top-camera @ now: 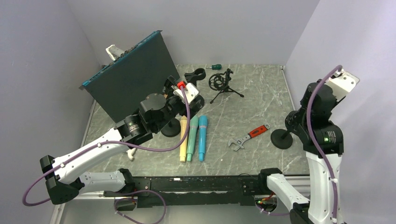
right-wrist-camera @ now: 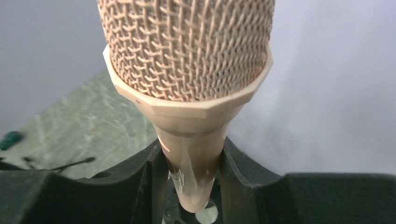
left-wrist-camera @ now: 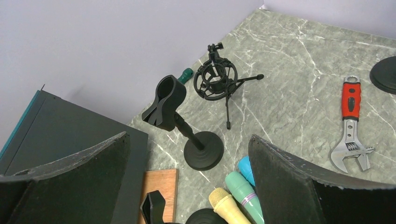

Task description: Remove the microphone from the stand

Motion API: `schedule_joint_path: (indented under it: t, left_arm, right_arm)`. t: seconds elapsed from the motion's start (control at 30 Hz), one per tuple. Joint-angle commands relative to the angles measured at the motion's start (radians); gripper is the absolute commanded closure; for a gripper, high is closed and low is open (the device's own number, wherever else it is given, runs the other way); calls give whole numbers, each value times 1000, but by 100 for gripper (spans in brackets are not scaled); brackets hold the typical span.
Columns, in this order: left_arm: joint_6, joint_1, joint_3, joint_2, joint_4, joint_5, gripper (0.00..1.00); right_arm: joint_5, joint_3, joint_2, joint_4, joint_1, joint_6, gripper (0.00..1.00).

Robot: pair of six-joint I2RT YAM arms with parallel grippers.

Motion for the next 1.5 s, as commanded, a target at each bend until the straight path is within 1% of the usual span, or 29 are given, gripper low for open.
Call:
schedule_joint_path:
  t: [0.0, 0.07, 0.13, 0.17, 0.23, 0.27, 0.33, 0.37, 0.4, 0.5, 0.53, 0.57, 0.7, 0.73, 0.87, 0.97, 1.07, 1.17, 1.47]
  left_arm:
    - [14, -9, 21, -14, 35, -14, 1]
    - [15, -10, 20, -14, 35, -15, 1]
    - [17, -11, 18, -15, 36, -17, 1]
    - [19, -11, 18, -16, 36, -19, 1]
    - [20, -11, 18, -18, 38, -21, 1]
    - [21, -11, 17, -20, 39, -23, 1]
    - [23, -13, 12, -23, 46, -35, 1]
    - [25, -12, 9, -29, 51, -42, 1]
    - [25, -14, 2, -38, 60, -50, 1]
    - [40, -22, -25, -68, 98, -74, 1]
    - [46, -22, -31, -75, 107, -81, 1]
    - [49, -25, -36, -80, 112, -88, 1]
    - [58, -30, -44, -84, 112, -101, 1]
    - [60, -31, -44, -83, 132, -103, 1]
    - [69, -35, -48, -81, 145, -115, 1]
    - [73, -37, -52, -80, 147, -116, 1]
    - [71, -37, -50, -76, 143, -113, 1]
    - [69, -38, -45, -70, 140, -109, 1]
    - [80, -42, -48, -64, 139, -111, 1]
  right_arm:
    - [-167, 37, -77, 174, -2, -48, 82]
    - [-358, 3, -129, 274, -2, -49, 82]
    - [-565, -25, -148, 349, -3, -48, 79]
    - [-669, -33, -142, 370, -2, -43, 77]
    - [-886, -30, -101, 387, -2, -25, 76]
    - [-988, -24, -71, 386, -3, -9, 79]
    - [-1155, -30, -8, 390, -2, 38, 87]
    - [-1221, -53, 18, 407, -1, 71, 92]
    - [-1268, -83, 38, 428, -1, 112, 99]
    - [-1392, -214, 96, 529, 19, 255, 100]
    - [-1405, -248, 117, 552, 44, 273, 100]
    - [-1381, -272, 139, 558, 88, 289, 100]
    - [-1135, -260, 274, 416, 281, 269, 100]
    - [-1104, -272, 299, 397, 293, 286, 100]
    - [-1064, -372, 391, 371, 322, 349, 100]
    - [-991, -422, 456, 355, 390, 387, 100]
    - [-997, -479, 511, 396, 441, 423, 100]
    - [-980, -483, 571, 408, 466, 425, 100]
    - [-999, -469, 714, 461, 481, 418, 100]
